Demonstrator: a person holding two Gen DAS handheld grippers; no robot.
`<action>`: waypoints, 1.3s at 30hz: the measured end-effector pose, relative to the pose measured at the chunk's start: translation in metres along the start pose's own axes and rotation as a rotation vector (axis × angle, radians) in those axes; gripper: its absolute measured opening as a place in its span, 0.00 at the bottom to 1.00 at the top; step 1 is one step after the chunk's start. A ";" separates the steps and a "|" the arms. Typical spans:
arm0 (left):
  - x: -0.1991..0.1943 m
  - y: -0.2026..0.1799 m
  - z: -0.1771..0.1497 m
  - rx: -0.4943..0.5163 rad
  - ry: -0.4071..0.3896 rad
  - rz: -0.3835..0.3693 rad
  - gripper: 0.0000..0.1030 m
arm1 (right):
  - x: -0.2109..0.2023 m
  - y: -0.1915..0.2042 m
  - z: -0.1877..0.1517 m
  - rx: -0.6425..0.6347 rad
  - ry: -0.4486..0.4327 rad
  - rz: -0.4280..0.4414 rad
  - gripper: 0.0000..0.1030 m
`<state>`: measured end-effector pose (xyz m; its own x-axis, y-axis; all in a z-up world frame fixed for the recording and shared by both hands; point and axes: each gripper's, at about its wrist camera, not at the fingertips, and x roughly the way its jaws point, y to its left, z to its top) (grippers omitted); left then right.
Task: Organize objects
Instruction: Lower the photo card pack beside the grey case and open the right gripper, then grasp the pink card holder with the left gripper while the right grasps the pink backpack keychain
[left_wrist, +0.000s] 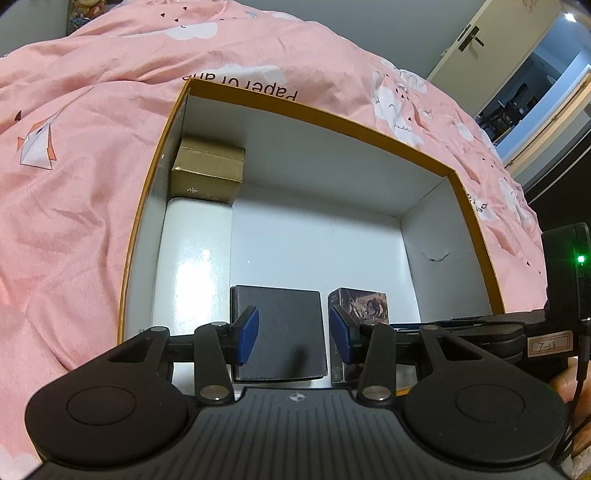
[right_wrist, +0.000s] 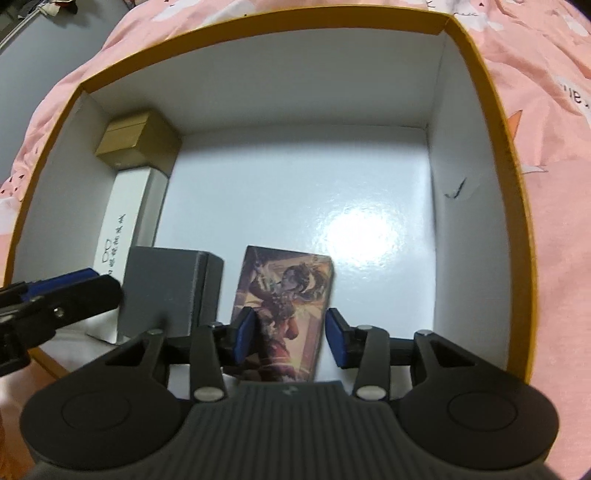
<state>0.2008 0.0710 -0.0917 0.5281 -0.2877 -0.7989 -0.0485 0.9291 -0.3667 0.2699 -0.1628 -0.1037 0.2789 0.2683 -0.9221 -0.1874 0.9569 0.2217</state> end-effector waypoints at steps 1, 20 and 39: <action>0.000 0.000 0.000 0.000 0.001 -0.001 0.48 | 0.000 0.001 0.000 -0.009 -0.004 0.000 0.42; -0.025 -0.008 -0.003 0.024 -0.064 -0.024 0.48 | -0.024 0.018 -0.010 -0.106 -0.123 0.013 0.32; -0.080 -0.049 -0.084 0.129 0.011 -0.169 0.48 | -0.142 0.004 -0.154 -0.143 -0.317 -0.014 0.35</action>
<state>0.0897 0.0292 -0.0495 0.5098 -0.4440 -0.7368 0.1497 0.8892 -0.4323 0.0847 -0.2142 -0.0211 0.5569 0.2982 -0.7752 -0.3057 0.9414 0.1425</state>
